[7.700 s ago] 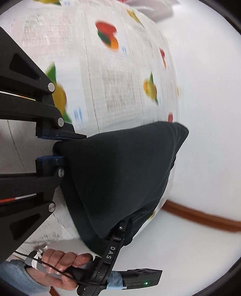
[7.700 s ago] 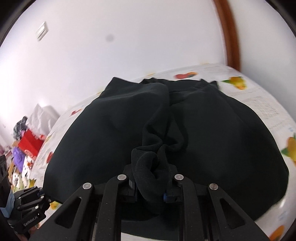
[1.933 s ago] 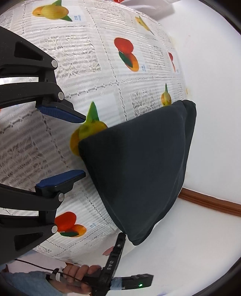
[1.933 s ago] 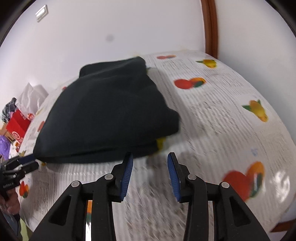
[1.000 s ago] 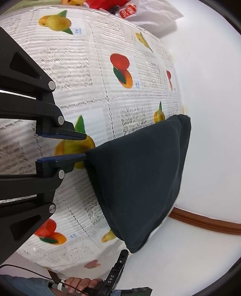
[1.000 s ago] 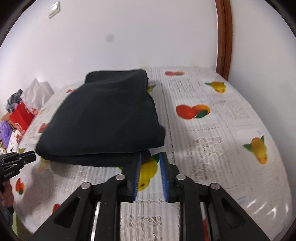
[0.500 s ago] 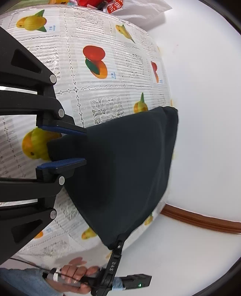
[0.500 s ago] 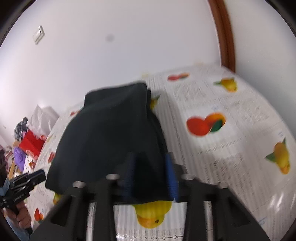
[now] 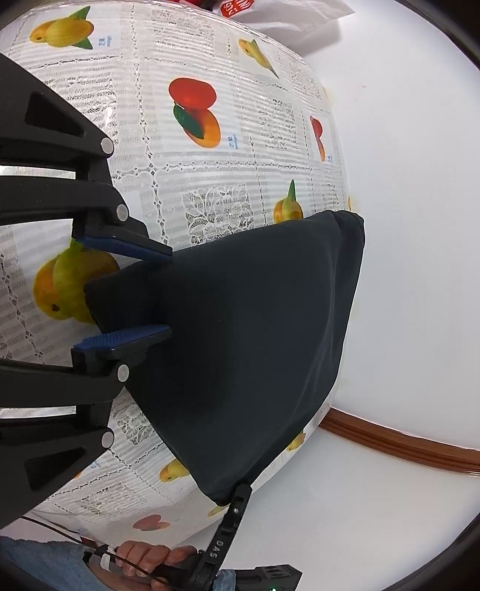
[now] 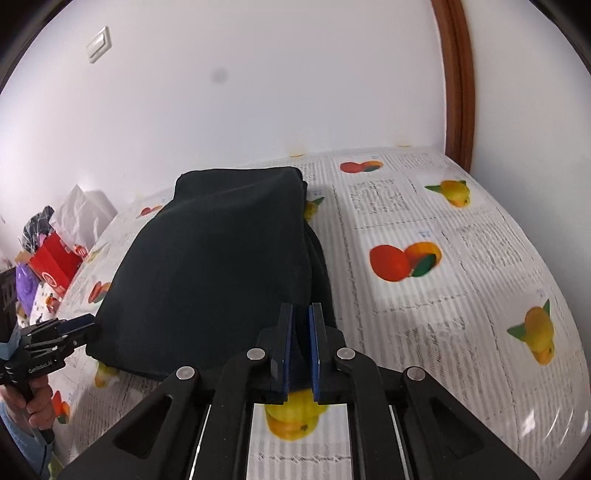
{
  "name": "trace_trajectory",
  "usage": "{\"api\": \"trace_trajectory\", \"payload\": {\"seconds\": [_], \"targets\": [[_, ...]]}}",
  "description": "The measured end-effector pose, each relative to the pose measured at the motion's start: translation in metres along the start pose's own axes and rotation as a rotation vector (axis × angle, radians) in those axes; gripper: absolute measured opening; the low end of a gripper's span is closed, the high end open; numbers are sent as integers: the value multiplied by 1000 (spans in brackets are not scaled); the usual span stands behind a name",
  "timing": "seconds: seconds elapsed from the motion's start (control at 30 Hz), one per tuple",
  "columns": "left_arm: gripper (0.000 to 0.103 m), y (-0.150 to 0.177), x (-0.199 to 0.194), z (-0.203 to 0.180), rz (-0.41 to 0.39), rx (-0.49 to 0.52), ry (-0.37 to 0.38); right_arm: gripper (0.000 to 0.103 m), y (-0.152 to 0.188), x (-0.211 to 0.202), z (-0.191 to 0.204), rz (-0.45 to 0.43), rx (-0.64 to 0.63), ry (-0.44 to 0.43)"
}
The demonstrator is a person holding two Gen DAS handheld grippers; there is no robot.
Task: Fold small clothes
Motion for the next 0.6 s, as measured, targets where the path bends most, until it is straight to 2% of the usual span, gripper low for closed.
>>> {"api": "trace_trajectory", "payload": {"seconds": [0.2,0.47,0.57,0.6], "targets": [[37,3,-2,0,6,-4,-7,9,13,12,3,36,-26,69],[38,13,-17,-5,-1,-20,-21,13,20,-6,-3,48,-5,119],[38,15,-33,-8,-21,-23,-52,19,19,-26,0,29,-6,146],[38,16,-41,-10,-28,-25,-73,26,18,-37,3,18,-6,152]]}}
Point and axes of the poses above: each gripper's, at about its wrist camera, not at the fingertips, and x roughly the way its jaws point, z to its left, y to its underside, the point moved 7 cm from there along x, roughly the way its jaws point, and after that the axes turned 10 degrees about y, right-handed, at the moved point
